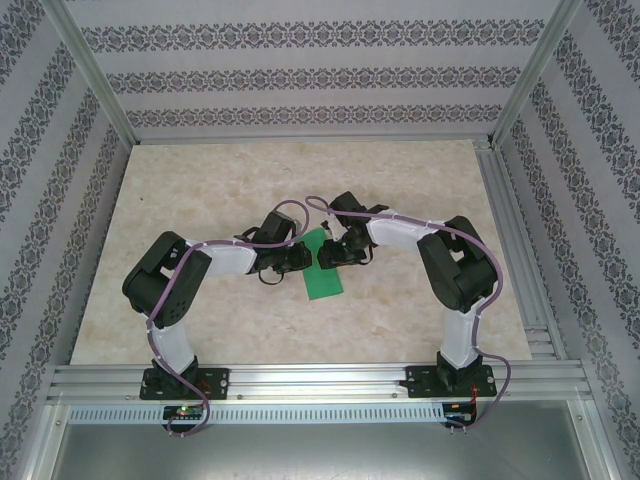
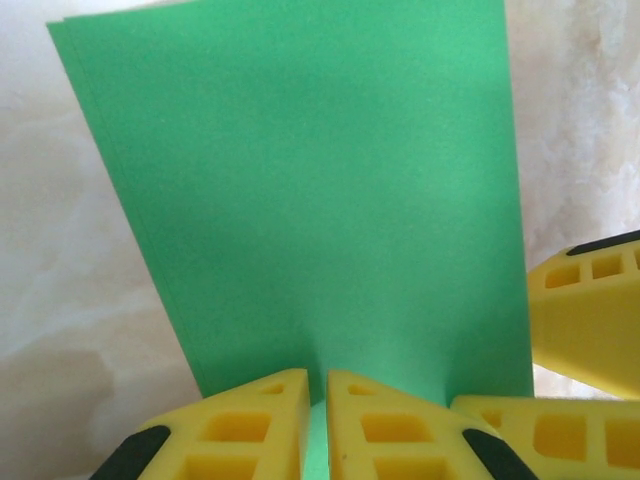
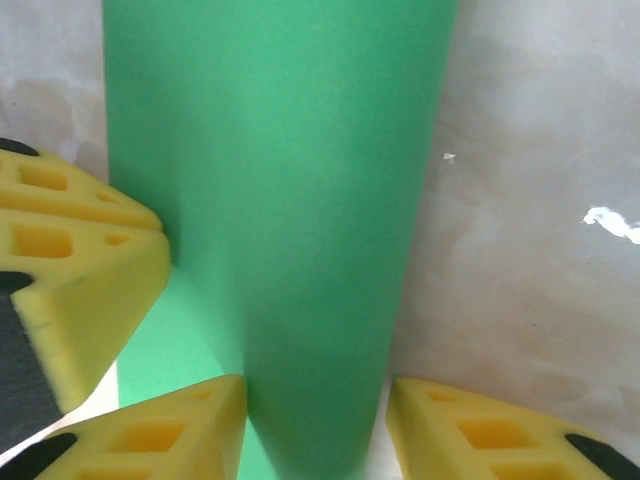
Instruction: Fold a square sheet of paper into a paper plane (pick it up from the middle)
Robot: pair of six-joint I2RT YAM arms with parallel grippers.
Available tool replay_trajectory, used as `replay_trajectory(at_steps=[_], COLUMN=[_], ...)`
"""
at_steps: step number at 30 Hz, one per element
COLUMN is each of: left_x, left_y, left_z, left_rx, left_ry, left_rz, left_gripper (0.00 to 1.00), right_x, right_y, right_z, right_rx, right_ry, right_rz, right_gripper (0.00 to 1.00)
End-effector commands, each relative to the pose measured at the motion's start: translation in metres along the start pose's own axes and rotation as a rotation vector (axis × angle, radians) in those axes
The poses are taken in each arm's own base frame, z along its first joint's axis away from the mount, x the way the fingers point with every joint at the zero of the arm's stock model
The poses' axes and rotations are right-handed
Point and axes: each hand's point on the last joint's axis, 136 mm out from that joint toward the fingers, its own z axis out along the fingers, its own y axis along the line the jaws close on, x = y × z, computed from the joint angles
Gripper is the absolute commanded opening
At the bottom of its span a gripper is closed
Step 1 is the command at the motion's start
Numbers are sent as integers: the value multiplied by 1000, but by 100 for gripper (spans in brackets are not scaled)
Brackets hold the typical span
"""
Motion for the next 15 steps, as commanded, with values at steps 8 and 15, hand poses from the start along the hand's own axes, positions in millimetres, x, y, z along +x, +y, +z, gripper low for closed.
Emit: replay_trajectory(at_steps=[8,15], left_x=[30,30], left_y=[35,36], left_z=[11,12], left_rx=[-134,-138], left_ry=[82,81], left_rz=[-9,-13], left_gripper=[15,14], right_x=[-28,-21], right_y=[18,44], right_z=[-62,-37], right_rx=[-78,-183], right_ry=[-240,-163], right_rz=[28,10], right_gripper=[45,29])
